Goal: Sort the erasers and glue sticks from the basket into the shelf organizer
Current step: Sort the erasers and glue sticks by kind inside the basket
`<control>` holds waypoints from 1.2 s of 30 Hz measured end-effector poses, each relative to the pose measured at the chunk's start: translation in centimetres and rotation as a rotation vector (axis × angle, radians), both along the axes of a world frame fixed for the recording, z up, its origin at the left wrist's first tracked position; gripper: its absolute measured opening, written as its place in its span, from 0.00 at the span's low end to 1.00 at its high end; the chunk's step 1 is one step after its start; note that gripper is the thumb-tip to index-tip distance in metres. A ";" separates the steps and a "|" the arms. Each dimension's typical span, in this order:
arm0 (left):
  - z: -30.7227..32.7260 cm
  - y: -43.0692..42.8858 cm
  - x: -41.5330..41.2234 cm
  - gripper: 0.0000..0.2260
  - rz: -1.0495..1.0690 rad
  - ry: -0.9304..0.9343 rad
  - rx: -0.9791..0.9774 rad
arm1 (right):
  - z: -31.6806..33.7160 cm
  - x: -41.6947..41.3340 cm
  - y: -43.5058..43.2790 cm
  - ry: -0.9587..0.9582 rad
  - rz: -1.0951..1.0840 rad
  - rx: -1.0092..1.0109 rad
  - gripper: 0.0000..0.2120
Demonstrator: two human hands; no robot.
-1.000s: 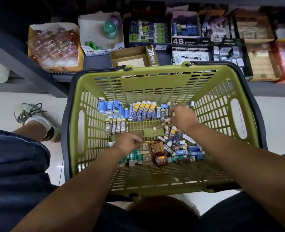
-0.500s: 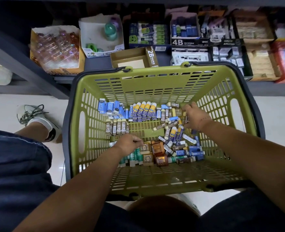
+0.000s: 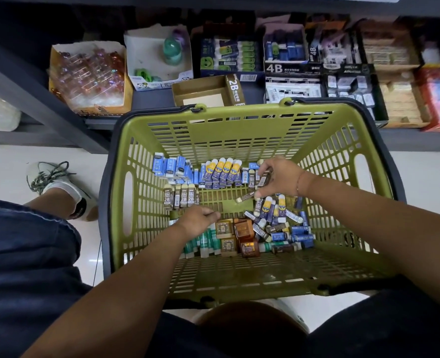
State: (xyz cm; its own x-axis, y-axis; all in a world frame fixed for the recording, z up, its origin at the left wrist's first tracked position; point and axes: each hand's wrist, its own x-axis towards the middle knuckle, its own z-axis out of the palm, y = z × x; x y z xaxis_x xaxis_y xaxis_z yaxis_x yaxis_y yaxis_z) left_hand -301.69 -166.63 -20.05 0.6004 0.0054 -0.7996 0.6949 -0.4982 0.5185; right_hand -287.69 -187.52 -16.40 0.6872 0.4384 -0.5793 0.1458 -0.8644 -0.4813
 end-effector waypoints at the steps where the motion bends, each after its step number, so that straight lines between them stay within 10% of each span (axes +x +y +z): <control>1: 0.3 -0.1 0.1 0.20 0.042 -0.009 0.006 | 0.1 -0.5 0.6 -0.009 -0.003 0.019 0.24; 8: 2.2 -0.8 1.9 0.17 0.512 -0.036 -0.384 | -0.8 -4.4 6.3 -0.015 0.163 0.052 0.30; 14: 1.6 0.7 0.7 0.16 0.638 0.061 -0.259 | -1.1 -5.7 8.7 0.156 0.116 0.196 0.40; 20: 2.3 1.8 0.3 0.09 1.084 0.021 -0.349 | -1.6 -6.1 8.9 0.440 -0.163 0.313 0.21; 30: 2.8 2.1 -0.6 0.02 1.130 0.105 -0.132 | -4.5 -7.4 15.1 0.501 -0.587 0.316 0.16; 36: 2.0 2.1 -1.5 0.09 0.978 0.305 -0.034 | -4.3 -6.8 16.9 0.345 -0.476 0.238 0.14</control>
